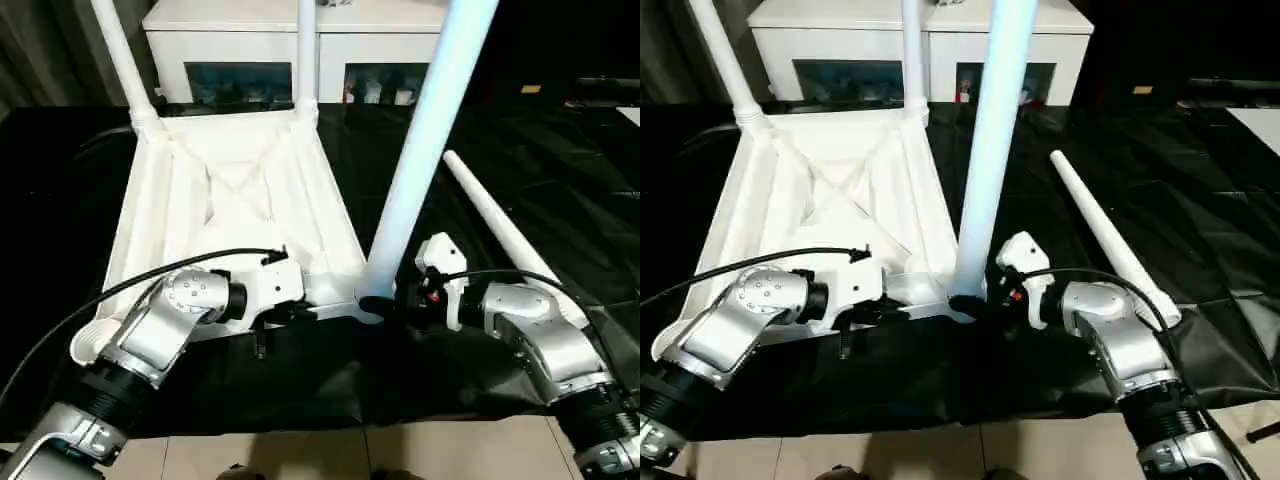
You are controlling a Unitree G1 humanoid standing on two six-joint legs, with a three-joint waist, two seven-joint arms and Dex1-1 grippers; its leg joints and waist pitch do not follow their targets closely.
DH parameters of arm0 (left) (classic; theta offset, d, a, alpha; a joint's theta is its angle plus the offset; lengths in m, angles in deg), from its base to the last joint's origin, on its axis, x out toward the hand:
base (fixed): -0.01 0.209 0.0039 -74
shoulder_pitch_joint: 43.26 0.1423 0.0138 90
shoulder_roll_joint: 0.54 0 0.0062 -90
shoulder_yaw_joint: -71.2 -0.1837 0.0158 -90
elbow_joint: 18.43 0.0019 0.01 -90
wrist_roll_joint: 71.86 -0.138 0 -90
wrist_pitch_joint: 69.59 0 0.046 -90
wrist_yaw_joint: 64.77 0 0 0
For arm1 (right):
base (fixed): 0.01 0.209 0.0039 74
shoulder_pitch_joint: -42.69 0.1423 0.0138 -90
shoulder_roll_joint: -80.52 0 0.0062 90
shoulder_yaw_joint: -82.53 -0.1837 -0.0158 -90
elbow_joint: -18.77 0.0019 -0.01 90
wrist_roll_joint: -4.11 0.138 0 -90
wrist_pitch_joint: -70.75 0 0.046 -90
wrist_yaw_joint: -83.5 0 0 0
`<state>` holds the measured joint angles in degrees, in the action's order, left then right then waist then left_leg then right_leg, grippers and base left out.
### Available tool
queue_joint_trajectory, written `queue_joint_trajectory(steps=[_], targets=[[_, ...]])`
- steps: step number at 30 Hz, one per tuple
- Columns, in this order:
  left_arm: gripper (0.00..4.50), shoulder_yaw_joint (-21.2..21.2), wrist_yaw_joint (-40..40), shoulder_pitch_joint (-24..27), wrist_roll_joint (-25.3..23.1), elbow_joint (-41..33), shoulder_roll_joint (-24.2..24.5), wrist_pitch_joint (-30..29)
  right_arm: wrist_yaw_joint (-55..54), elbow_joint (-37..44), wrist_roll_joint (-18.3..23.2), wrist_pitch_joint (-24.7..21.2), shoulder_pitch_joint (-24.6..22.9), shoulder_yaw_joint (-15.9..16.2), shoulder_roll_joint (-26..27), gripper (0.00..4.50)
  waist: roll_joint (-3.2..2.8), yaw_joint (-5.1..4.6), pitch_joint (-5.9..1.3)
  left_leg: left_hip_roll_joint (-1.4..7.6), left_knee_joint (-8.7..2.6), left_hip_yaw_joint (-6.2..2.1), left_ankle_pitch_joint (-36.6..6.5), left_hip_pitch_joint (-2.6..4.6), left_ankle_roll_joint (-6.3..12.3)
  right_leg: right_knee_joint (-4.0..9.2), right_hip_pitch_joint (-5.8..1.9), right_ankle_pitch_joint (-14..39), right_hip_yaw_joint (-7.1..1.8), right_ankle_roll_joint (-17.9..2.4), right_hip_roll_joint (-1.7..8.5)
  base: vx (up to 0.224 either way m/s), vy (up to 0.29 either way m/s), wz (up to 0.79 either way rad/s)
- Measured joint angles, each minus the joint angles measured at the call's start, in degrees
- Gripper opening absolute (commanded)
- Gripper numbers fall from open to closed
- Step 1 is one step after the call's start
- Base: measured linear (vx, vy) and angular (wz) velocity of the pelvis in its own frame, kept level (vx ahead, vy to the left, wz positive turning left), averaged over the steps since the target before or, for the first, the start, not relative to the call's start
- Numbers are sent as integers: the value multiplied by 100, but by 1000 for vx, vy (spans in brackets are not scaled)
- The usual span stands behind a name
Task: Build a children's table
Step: Insert table leg to table base
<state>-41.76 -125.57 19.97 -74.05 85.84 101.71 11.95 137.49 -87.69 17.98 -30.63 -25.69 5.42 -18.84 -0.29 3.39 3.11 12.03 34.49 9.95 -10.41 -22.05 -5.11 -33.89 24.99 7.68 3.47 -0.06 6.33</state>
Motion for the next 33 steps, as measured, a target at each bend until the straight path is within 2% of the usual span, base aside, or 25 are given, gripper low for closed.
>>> queue_joint_trajectory(steps=[6,8,10,15,16,18,22,24,26,27,29,32,33], targets=[[0,0,6,26,-13,0,17,7,-12,-121,-29,116,-1,-3,70,272,3,-10,-2,1,4,-3,0,6,-1,-16,0,1,0,1,0,0,0,0],[0,9,139,31,-74,29,-4,4,-274,-274,-106,227,-1,-50,270,272,9,-29,-6,1,3,-5,0,12,-1,-19,-3,0,0,1,-1,0,0,0],[0,73,410,20,-201,122,-125,-73,-861,-499,-211,302,41,-132,638,272,16,-117,-11,0,3,-7,1,15,-5,-25,-9,-5,-2,-2,-3,0,0,0],[0,221,1173,-124,-344,449,-707,-610,-2396,-1189,-525,332,424,-232,1348,270,26,-291,-21,-7,3,-23,2,29,-8,-16,-15,8,8,21,-2,0,0,0],[0,263,1369,-177,-387,525,-858,-765,-2743,-1373,-559,348,532,-279,1548,270,23,-319,-23,-8,3,-24,2,51,-8,-16,-17,8,8,21,-2,0,0,0],[0,350,2003,-405,-523,817,-1353,-1177,-3790,-1934,-684,351,915,-546,2021,270,19,-339,-25,-14,4,-25,2,62,-8,-8,-14,9,12,22,0,0,0,0],[0,381,2616,-540,-628,977,-1793,-1525,-4617,-2470,-680,430,1244,-831,2415,270,9,-353,-32,-14,0,-39,2,61,-7,37,-28,9,37,23,2,0,0,0],[0,394,2791,-577,-674,1052,-1920,-1574,-4741,-2716,-685,532,1385,-877,2519,270,8,-358,-32,-13,-2,-46,1,61,-6,72,-48,9,47,23,1,0,0,0],[0,393,2841,-588,-696,1068,-1947,-1582,-4747,-2796,-718,594,1420,-876,2520,326,8,-370,-32,-14,-2,-46,1,61,-6,90,-59,9,44,23,2,0,0,0],[0,388,2842,-588,-698,1067,-1948,-1583,-4717,-2828,-725,646,1419,-877,2519,326,8,-375,-32,-17,0,-45,1,65,-5,93,-68,9,38,22,4,0,0,0],[0,377,2829,-585,-701,1052,-1948,-1584,-4628,-2854,-719,712,1401,-911,2516,356,8,-380,-32,-18,0,-42,1,69,-5,94,-74,9,33,22,7,0,0,0],[0,322,2706,-528,-710,907,-1828,-1584,-4339,-2717,-684,832,1268,-921,2469,368,8,-369,-32,-15,-3,-43,1,67,-5,90,-73,8,40,21,4,0,0,0],[0,265,2619,-513,-716,833,-1734,-1568,-4251,-2642,-677,861,1181,-918,2402,389,8,-360,-31,-14,-4,-44,1,67,-5,81,-70,6,39,22,3,0,0,0]])
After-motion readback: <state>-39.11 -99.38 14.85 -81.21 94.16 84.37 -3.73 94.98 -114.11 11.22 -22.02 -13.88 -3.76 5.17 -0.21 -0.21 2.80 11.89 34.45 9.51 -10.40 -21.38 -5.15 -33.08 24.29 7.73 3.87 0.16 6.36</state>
